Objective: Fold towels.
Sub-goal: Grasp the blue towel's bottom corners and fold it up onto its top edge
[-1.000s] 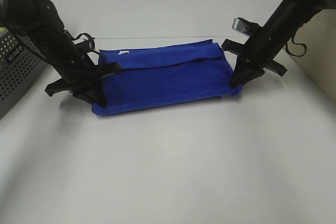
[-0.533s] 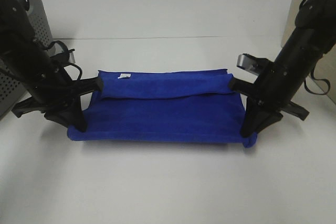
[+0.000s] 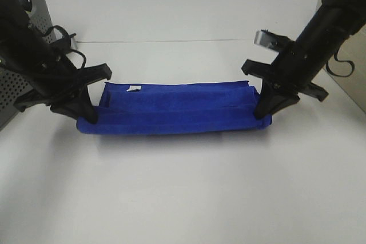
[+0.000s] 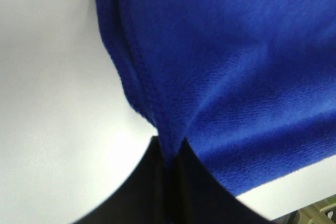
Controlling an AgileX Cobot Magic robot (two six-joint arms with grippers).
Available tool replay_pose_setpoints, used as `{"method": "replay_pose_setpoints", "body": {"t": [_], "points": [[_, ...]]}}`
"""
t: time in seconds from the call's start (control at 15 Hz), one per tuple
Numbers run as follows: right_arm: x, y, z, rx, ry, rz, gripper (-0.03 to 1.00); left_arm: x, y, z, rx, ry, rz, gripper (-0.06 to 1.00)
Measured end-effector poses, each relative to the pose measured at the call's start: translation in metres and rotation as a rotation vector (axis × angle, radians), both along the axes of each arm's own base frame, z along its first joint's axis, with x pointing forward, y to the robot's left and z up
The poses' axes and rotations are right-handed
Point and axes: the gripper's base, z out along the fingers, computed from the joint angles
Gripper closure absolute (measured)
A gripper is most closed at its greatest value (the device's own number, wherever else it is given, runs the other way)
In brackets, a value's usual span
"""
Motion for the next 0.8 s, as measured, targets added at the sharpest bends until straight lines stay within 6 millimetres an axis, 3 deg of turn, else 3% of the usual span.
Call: {"method": "replay_pose_setpoints", "body": {"t": [0.27,0.47,0.8], "points": [[0.045,0.006,0.011,0.016,-0.118,-0.004,0.95,0.033,-0.002,0.011,0.009,-0.122,0.017,0.93],[0.083,0.012,-0.002,0.026,-0.155,-0.004,0.95,0.068,-0.008,-0.003,0.016,-0.181,0.031,0.93],[0.097,0.009,-0.038,-0.043,-0.113,-0.006,0.95,0.09,-0.009,-0.032,0.04,-0.225,0.056,0.93]]}}
